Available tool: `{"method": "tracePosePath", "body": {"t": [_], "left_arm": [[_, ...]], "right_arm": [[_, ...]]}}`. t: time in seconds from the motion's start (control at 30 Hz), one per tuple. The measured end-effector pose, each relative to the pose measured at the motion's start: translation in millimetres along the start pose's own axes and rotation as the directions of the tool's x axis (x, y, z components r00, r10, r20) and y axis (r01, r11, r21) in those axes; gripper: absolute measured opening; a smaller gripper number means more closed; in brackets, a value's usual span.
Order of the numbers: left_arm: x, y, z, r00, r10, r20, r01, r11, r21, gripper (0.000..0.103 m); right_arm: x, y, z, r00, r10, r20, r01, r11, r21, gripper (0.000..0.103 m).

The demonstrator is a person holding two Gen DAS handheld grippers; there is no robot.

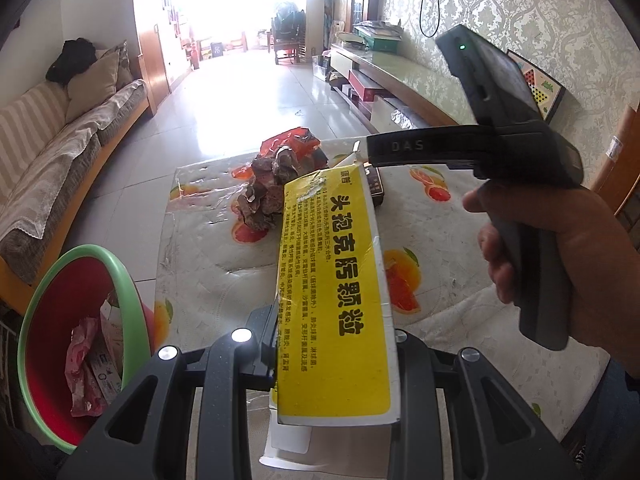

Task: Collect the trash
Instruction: 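Grasp the yellow medicine box with the left gripper, then grasp the dark cigarette box with the right gripper while the left gripper holds the yellow box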

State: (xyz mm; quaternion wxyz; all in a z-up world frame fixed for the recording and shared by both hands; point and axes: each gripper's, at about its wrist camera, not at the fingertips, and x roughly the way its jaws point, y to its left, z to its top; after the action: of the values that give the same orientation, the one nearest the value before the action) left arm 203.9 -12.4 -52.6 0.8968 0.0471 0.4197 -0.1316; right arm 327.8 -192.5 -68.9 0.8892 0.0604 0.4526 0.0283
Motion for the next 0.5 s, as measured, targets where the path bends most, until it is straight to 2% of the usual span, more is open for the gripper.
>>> {"method": "tracePosePath", "body": {"t": [0.2,0.33,0.43,0.5], "left_arm": [[-3.2,17.5,-10.1,1.0,-0.007,-0.006,0.006,0.999,-0.037,0.026],[-5.5,29.0,-16.6,1.0,-0.007,-0.007,0.007,0.999,-0.051,0.026],[-6.2,32.0,-19.3,1.0,-0.011,-0.008,0.011,0.999,-0.053,0.026],[-6.1,36.2,-21.8,1.0,-0.014,-0.011,0.013,0.998,-0.063,0.026]], "right_arm": [[43.5,6.5,15.7,0.999,-0.018,-0.041,0.022,0.996,0.091,0.098],[64.3,12.9,19.5,0.996,-0.058,-0.069,0.066,0.991,0.119,0.096],[78.3,17.6,16.3,0.991,-0.066,-0.113,0.081,0.987,0.137,0.083],[85.3,22.3,13.1,0.988,-0.089,-0.129,0.104,0.988,0.116,0.079]]}}
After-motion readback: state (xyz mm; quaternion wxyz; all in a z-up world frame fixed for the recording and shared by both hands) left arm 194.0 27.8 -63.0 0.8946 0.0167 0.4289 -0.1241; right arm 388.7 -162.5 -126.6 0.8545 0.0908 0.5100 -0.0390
